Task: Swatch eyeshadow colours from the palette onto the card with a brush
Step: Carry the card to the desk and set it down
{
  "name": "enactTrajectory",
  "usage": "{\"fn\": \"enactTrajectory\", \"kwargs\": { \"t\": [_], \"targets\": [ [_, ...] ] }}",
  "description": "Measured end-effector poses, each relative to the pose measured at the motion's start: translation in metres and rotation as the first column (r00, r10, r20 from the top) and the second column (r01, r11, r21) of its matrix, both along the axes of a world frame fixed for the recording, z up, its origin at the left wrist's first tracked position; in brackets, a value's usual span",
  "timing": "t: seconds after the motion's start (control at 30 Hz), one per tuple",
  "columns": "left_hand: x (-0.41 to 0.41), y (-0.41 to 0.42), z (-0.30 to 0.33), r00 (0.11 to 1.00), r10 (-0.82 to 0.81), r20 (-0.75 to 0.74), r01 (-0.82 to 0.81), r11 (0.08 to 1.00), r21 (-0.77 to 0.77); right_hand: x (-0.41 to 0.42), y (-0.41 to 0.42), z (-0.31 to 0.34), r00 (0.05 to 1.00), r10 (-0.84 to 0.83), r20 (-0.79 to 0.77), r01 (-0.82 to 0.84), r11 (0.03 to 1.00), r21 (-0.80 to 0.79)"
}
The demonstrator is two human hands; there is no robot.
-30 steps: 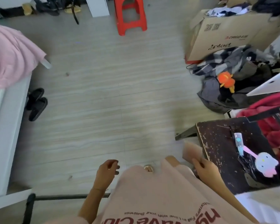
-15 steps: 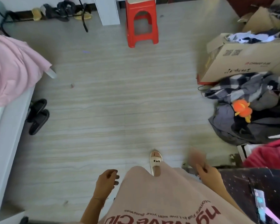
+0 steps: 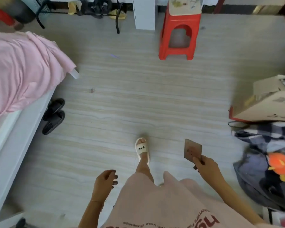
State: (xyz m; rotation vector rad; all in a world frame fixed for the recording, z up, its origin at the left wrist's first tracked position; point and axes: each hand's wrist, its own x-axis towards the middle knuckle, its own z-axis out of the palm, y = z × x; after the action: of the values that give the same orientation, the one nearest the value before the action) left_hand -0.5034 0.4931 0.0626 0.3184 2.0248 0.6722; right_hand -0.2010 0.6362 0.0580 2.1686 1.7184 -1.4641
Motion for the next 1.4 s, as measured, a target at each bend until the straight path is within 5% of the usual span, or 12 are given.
{"fn": "enactTrajectory", "kwargs": {
  "t": [0.43,0.87,1.4],
  "targets": [
    [-0.154,0.277,-0.001,0.996,-0.086,-0.023,0.087,0.995,0.054,-0.125,0.228,0.011,0.997,-0.07,0.037,0.07,0.998,-0.005],
    [-0.19,0.543,-0.009,0.982,-0.189,0.025,0.185,0.978,0.099,-0.159,0.428,-0.008,0.958,-0.279,0.069,0.284,0.957,-0.066],
    [-0.287,0.783,-0.002,0.996,-0.094,-0.002,0.094,0.995,0.02,-0.288,0.765,0.005,0.996,-0.045,-0.075,0.045,0.999,-0.004]
  ]
}}
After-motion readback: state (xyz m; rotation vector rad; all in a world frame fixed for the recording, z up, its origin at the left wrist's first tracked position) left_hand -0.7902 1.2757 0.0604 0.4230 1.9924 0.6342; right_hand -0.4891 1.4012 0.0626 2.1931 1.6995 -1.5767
